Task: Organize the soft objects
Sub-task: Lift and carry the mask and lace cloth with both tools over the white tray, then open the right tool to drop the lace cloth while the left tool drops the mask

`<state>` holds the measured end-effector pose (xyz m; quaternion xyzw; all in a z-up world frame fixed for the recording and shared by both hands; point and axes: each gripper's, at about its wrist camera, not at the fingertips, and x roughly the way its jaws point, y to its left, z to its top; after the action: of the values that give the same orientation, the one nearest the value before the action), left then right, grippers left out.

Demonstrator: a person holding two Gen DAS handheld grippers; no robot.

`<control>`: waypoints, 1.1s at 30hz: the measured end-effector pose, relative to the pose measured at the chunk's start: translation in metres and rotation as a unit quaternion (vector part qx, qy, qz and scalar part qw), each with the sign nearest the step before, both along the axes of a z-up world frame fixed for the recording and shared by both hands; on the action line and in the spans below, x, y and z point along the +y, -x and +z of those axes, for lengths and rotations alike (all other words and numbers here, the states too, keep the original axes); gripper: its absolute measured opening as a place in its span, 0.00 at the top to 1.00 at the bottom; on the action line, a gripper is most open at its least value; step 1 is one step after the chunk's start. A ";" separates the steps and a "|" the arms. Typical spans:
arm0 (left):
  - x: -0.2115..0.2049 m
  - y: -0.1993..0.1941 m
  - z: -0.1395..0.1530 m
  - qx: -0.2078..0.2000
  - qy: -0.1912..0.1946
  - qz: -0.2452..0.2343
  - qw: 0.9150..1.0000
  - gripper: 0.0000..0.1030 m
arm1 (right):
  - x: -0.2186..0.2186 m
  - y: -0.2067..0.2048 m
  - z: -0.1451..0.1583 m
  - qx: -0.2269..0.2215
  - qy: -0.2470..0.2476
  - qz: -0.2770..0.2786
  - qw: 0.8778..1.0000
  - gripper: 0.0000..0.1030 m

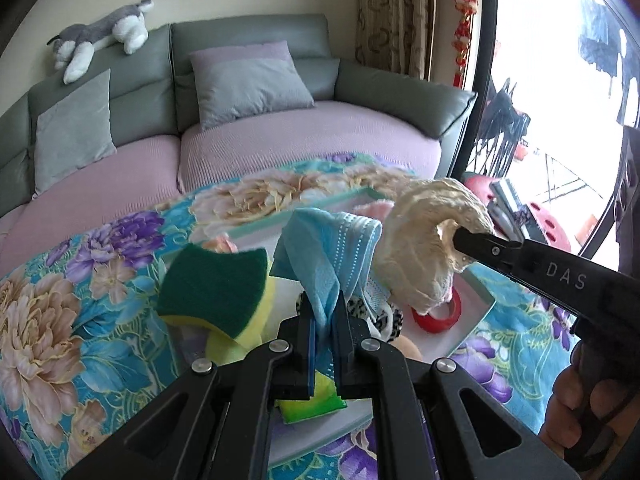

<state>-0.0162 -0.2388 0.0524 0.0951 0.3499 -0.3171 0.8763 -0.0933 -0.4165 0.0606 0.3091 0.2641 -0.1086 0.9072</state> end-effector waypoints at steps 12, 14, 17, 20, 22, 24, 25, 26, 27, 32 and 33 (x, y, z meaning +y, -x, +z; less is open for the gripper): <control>-0.009 -0.012 -0.036 0.070 -0.026 0.017 0.997 0.93 | 0.001 -0.020 -0.028 0.043 -0.011 0.020 0.999 0.93; -0.010 -0.014 -0.041 0.075 -0.029 0.020 0.997 0.93 | 0.002 -0.021 -0.030 0.050 -0.007 0.021 0.999 0.92; -0.011 -0.018 -0.049 0.084 -0.035 0.025 0.996 0.93 | 0.004 -0.025 -0.035 0.062 -0.001 0.024 0.998 0.92; -0.011 -0.021 -0.054 0.089 -0.037 0.027 0.995 0.93 | 0.005 -0.028 -0.039 0.073 0.004 0.027 0.997 0.91; -0.011 -0.021 -0.055 0.087 -0.035 0.028 0.995 0.92 | 0.006 -0.030 -0.042 0.081 0.008 0.028 0.996 0.90; -0.011 -0.022 -0.056 0.087 -0.035 0.029 0.995 0.92 | 0.007 -0.031 -0.044 0.088 0.012 0.028 0.996 0.89; -0.011 -0.022 -0.056 0.088 -0.034 0.028 0.995 0.92 | 0.007 -0.031 -0.045 0.091 0.014 0.027 0.995 0.89; -0.011 -0.022 -0.055 0.088 -0.033 0.029 0.995 0.92 | 0.007 -0.032 -0.046 0.093 0.014 0.026 0.995 0.89; -0.010 -0.022 -0.055 0.090 -0.032 0.029 0.995 0.92 | 0.007 -0.032 -0.046 0.095 0.014 0.026 0.995 0.89; -0.006 -0.022 -0.052 0.098 -0.026 0.029 0.994 0.90 | 0.009 -0.031 -0.044 0.099 0.021 0.024 0.995 0.89; -0.004 -0.022 -0.051 0.100 -0.025 0.030 0.994 0.87 | 0.009 -0.031 -0.043 0.100 0.023 0.023 0.994 0.89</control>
<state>0.0061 -0.2431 0.0018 0.0746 0.4466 -0.2899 0.8432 -0.0625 -0.4074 0.0175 0.2691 0.3584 -0.1241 0.8853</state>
